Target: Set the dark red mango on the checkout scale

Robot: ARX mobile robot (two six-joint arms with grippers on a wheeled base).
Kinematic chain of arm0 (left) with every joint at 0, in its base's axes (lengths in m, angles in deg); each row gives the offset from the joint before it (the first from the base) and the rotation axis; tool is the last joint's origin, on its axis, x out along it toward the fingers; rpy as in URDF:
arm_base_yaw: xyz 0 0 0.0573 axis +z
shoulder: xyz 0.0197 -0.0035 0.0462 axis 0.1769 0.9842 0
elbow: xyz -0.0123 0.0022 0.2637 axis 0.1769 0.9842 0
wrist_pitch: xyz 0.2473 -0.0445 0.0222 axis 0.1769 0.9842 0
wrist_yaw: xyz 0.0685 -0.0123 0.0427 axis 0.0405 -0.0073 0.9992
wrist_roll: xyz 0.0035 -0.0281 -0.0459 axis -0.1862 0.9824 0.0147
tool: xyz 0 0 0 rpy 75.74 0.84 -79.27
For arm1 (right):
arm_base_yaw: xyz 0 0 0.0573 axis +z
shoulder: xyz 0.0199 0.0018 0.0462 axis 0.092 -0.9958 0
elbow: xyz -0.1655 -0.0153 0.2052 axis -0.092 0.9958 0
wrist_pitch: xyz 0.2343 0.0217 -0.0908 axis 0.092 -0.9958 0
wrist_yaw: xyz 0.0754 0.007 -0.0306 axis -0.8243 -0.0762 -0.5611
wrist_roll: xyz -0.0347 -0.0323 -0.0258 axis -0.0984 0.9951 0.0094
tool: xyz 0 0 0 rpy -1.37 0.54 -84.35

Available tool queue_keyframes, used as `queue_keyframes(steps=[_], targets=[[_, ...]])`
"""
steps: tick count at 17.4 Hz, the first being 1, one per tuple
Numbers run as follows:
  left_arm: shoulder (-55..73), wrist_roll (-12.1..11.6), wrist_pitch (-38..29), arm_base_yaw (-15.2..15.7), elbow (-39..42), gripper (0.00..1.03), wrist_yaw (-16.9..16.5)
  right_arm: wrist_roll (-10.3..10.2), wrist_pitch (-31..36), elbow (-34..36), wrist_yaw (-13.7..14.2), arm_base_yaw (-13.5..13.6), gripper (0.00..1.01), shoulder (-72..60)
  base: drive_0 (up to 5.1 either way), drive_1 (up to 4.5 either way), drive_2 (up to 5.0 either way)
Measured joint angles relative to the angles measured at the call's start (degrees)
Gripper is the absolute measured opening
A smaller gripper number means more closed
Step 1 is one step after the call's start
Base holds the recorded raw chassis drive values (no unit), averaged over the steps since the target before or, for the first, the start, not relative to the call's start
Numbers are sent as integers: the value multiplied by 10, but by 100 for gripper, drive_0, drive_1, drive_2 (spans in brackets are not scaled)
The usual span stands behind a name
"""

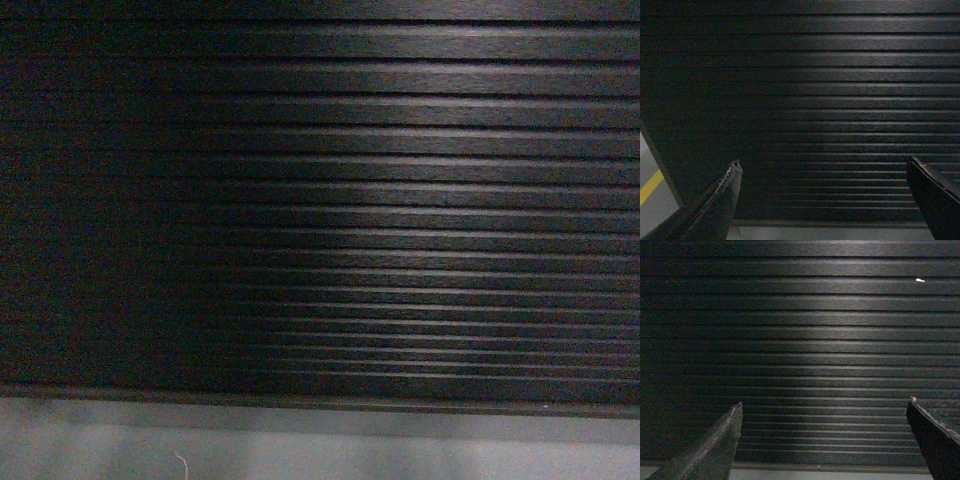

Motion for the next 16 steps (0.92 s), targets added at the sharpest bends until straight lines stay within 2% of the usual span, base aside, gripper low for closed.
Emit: queue_keyframes(steps=[16], targets=[[0, -1, 0, 0, 0, 98, 0, 0, 0, 0, 1, 0, 98, 0, 0, 0, 0]])
